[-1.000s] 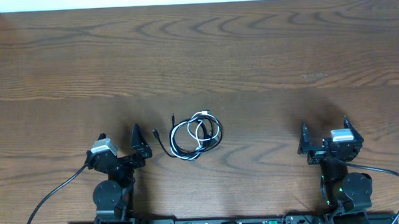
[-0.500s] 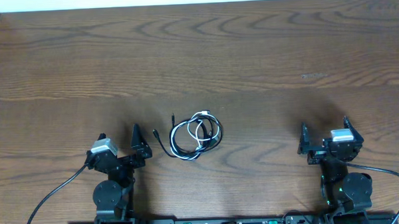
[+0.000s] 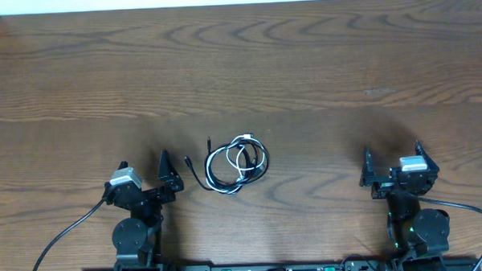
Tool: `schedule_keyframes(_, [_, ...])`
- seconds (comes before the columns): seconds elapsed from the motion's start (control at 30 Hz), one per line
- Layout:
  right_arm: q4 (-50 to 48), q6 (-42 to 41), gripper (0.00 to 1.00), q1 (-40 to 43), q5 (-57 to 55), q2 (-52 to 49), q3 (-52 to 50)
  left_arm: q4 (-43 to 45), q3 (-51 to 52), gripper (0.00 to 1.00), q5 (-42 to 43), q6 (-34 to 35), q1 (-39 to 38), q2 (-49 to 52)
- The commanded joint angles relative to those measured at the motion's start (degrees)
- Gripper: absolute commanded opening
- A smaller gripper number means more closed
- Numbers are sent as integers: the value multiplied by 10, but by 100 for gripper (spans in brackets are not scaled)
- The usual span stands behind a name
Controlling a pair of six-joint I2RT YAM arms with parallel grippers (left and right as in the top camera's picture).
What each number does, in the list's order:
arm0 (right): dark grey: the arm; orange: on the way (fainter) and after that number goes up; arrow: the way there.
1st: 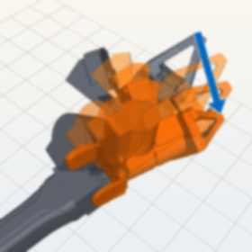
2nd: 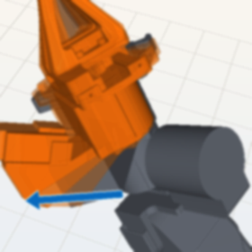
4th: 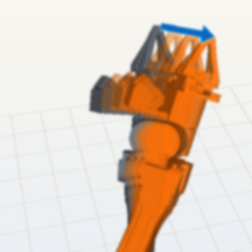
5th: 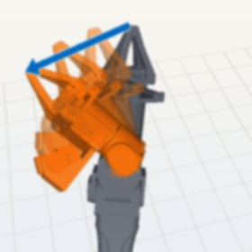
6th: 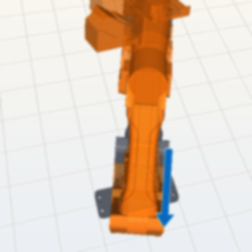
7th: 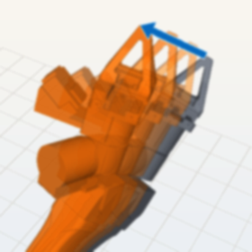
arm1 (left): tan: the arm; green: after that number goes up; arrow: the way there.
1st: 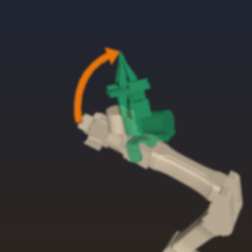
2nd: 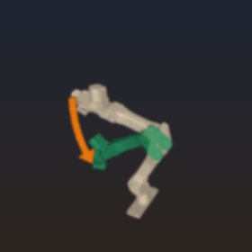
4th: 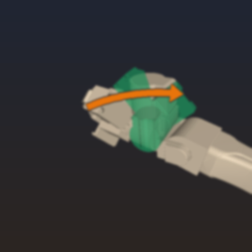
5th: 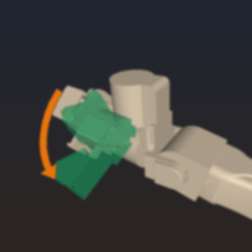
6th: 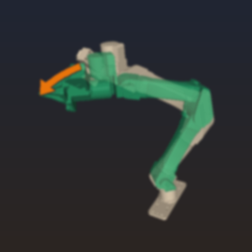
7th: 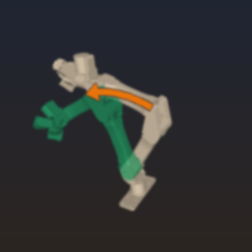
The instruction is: Untangle cables
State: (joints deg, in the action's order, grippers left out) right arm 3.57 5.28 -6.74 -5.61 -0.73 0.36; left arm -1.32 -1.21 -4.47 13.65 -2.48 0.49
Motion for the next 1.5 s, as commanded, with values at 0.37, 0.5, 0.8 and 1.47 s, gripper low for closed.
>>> schedule_keyframes(0.37, [2,6,99,-4,2,-2,0,-23,10,98,-18,-5,-2,1])
schedule_keyframes(0.5, [2,6,99,-4,2,-2,0,-23,10,98,-18,-5,-2,1])
schedule_keyframes(0.8, [2,6,99,-4,2,-2,0,-8,-6,98,13,-5,-2,1])
schedule_keyframes(1.47, [2,6,99,-4,2,-2,0,-441,-459,98,175,-3,-2,207])
